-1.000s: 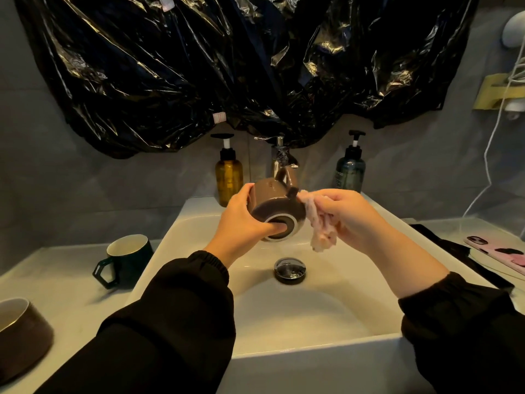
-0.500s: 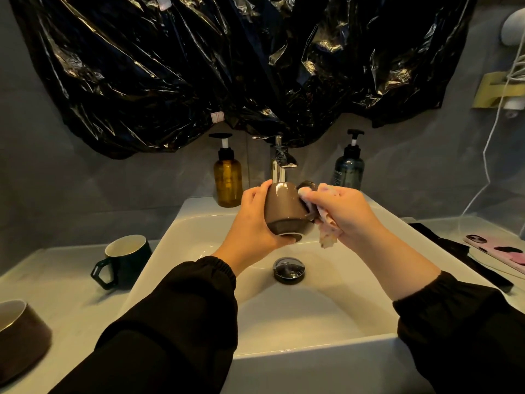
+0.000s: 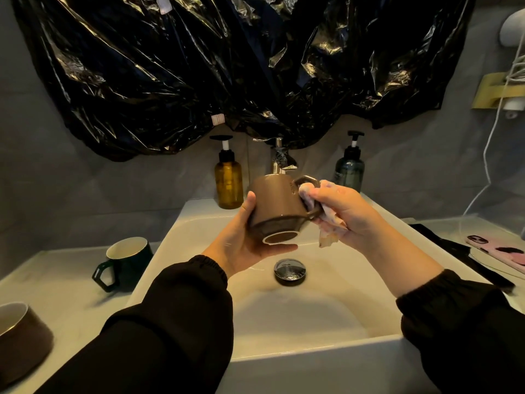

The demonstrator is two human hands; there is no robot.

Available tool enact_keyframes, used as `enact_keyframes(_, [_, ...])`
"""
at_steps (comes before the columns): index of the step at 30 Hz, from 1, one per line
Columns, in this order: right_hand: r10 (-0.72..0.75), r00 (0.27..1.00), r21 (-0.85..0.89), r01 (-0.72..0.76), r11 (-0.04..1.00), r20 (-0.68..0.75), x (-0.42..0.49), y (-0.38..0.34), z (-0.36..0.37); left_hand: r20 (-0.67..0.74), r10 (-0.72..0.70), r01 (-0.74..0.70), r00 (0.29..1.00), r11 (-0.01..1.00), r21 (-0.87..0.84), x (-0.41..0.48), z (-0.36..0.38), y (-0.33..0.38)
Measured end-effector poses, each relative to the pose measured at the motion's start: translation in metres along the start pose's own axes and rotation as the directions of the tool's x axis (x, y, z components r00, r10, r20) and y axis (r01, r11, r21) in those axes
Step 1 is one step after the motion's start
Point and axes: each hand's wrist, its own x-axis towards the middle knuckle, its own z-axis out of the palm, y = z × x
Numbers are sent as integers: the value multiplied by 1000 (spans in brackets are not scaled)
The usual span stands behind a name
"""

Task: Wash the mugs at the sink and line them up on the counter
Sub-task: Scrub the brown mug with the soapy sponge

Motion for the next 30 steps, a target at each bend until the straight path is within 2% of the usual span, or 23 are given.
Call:
enact_keyframes(2, [48,999,-21,-47,999,20,-2,0,2,-69,24,-25,997,1000,-7,-2,4,2])
enact_keyframes(4, [45,992,-151,-64,987,-121,0,4,1,-116,53,-53,992,999,1,-1,5,2])
enact_keyframes(5, [-15,973,-232,-41,972,-232,3,7,0,-149,68,-67,986,998,13,0,5,2])
enact_keyframes(7, [-180,883,-301,47,953,-433,12,9,-4,-219,89,-84,972,996,32,1,6,3])
enact_keyframes(9, [-319,815,-315,178,932,-483,14,4,-4,-253,92,-80,963,995,57,2,6,4])
enact_keyframes(11, [-517,787,-495,319,808,-336,11,4,4,-241,84,-57,967,992,114,3,7,2])
enact_keyframes(13, [-658,748,-706,418,571,-89,6,11,16,-203,73,-31,976,979,200,4,9,-1])
enact_keyframes(14, [-678,735,-762,447,468,15,5,16,21,-189,73,-24,979,969,247,5,10,-4])
enact_keyframes(16, [-669,732,-804,470,365,124,7,24,27,-184,94,-36,979,955,294,4,12,-5])
enact_keyframes(20, [-669,713,-794,524,309,211,6,25,21,-208,134,-70,969,955,288,3,9,-1])
enact_keyframes(23, [-704,620,-749,634,190,346,-3,27,18,-202,140,-87,969,965,248,1,10,0])
enact_keyframes(25, [-707,585,-738,662,131,398,-5,29,20,-200,150,-99,968,965,245,0,10,2])
enact_keyframes(27, [-706,598,-754,642,139,379,-1,30,23,-187,152,-97,971,957,274,0,9,5])
enact_keyframes(30, [-689,677,-788,560,256,258,4,27,28,-179,159,-97,971,945,313,-1,11,6])
